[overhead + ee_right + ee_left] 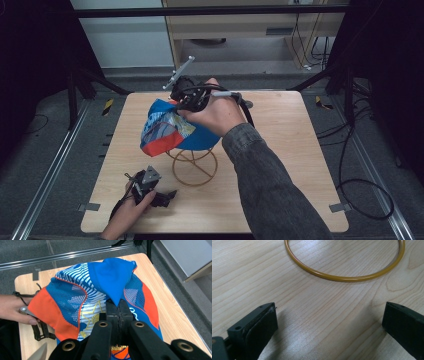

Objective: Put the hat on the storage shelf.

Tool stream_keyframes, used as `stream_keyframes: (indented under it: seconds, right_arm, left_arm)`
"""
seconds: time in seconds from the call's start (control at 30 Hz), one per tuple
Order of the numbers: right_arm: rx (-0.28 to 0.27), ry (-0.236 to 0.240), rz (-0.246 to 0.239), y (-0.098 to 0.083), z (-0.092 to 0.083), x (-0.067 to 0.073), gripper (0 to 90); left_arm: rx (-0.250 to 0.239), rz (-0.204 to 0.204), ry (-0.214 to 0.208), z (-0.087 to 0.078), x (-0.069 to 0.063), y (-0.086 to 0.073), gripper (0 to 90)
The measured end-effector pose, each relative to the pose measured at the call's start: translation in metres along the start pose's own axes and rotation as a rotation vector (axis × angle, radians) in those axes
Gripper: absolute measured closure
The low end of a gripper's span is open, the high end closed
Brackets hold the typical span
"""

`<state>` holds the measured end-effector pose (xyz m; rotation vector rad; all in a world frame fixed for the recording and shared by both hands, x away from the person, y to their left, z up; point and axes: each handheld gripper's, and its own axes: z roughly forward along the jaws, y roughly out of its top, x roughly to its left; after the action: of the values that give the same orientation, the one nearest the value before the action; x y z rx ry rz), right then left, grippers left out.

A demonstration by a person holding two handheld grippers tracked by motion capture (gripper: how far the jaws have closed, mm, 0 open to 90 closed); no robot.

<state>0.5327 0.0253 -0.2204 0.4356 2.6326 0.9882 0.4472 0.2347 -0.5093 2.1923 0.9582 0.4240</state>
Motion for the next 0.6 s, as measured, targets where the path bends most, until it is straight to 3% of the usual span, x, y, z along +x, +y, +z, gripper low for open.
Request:
stream_keyframes:
  seconds: [0.6]
  right_arm:
    - [0.01,0.022,0.001,-0.0071,0.009,0.0026,89.0]
  left_arm:
    - [-0.002,-0.001,0.0,0.0001,-0.0001,-0.0001,0.0]
